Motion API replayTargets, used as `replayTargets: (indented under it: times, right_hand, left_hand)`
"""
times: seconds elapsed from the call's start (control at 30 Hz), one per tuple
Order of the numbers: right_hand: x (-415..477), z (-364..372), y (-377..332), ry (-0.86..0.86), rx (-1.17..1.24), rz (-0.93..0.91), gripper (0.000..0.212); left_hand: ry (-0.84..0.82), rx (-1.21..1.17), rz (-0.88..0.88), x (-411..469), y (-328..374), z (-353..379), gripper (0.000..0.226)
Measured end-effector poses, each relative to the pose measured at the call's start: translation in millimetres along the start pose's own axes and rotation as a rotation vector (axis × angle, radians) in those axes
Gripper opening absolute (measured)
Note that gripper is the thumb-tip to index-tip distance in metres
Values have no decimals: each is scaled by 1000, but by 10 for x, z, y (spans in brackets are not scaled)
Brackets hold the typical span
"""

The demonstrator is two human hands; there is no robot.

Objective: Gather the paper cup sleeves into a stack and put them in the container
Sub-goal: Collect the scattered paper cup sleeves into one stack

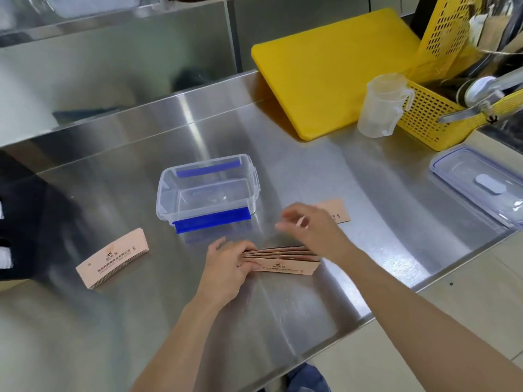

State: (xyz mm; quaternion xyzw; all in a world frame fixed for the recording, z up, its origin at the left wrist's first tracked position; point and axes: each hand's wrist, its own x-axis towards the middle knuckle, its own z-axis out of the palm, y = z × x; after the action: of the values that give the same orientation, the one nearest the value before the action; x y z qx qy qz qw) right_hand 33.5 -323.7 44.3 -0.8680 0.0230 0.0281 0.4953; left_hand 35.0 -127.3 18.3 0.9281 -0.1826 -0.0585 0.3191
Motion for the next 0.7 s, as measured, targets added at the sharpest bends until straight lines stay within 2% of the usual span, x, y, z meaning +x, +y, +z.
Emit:
replayTargets:
  times: [0.07,0.13,0.2,0.33,0.43,0.5,0.6,0.7]
  right_hand:
    - [196,-200,194,161,-156,48,25]
    - [338,-364,418,112,-459,133,42]
    - [435,-469,621,7,-638,237,58]
    - [561,-587,741,-84,-678,297,69]
    - [601,-608,688,-137,-749,275,64]
    - [619,-617,653,-163,-645,271,49]
    - [591,-574,549,-215,-222,207,26]
    - [496,-399,337,-260,-9,63,25]
  left_hand:
    - [15,13,-6,13,0,6,15]
    - [31,24,-33,32,4,-1,16]
    - [62,23,-62,53,3,0,18]
    - [88,-26,-135,76,58,-20,21]
    - [83,-101,-189,61,139,-37,19]
    - [83,-151,-212,51,163,-36,19]
    - [92,-203,-212,59,147,-15,21]
    - [120,-211,-226,75,108,23,23]
